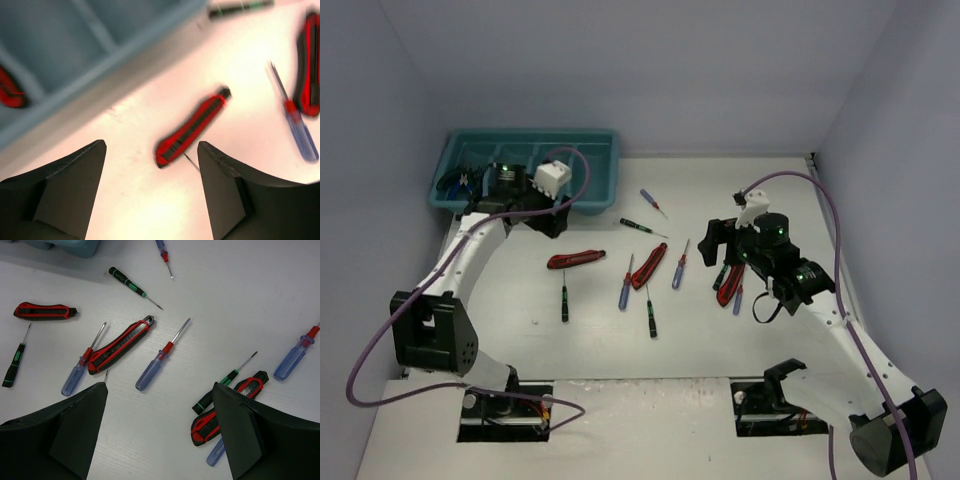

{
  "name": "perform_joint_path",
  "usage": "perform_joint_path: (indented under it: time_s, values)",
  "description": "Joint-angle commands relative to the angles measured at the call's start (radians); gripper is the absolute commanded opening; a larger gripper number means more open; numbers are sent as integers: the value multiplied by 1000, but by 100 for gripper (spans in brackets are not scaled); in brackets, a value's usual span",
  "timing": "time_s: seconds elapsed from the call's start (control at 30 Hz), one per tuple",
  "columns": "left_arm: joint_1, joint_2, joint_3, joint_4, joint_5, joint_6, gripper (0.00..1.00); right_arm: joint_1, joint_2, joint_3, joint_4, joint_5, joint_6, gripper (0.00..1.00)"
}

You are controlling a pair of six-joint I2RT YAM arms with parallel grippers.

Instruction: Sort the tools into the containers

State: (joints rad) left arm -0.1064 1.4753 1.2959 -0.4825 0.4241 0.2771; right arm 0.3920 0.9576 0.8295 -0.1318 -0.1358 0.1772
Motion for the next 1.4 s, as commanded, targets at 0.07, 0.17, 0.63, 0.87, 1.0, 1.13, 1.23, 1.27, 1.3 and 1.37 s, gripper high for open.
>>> perform_joint_path:
  time_s: [0.07,0.17,0.63,0.87,1.0,1.13,1.23,1.27,1.3,1.37]
  values:
    - [-108,138,-21,-78,23,128,70,-4,-23,16,47,-46,-7,83]
    - [-137,198,-14,-82,3,134,70,-4,-38,11,46,-53,-3,84]
    - [-196,419,31,-94,-102,165,61,-4,-69,-4,46,-60,12,84]
    - [-197,355,8,-92,-120,152,19,-4,-65,-4,47,-62,12,85]
    - [-197,244,23,-90,-128,143,5,-4,-66,-4,47,-62,10,85]
    - [-179,91,61,-61,-142,100,3,-4,-69,-4,47,-60,11,85]
    - [-130,17,117,-17,-143,31,2,-4,-69,2,46,-58,10,85]
    - [-110,7,118,-3,-143,5,2,-4,-69,2,46,-57,10,85]
    - [-75,5,156,10,-158,-32,2,-5,-69,3,47,-57,9,85]
    - [-8,19,217,27,-186,-97,2,-4,-67,6,47,-56,7,85]
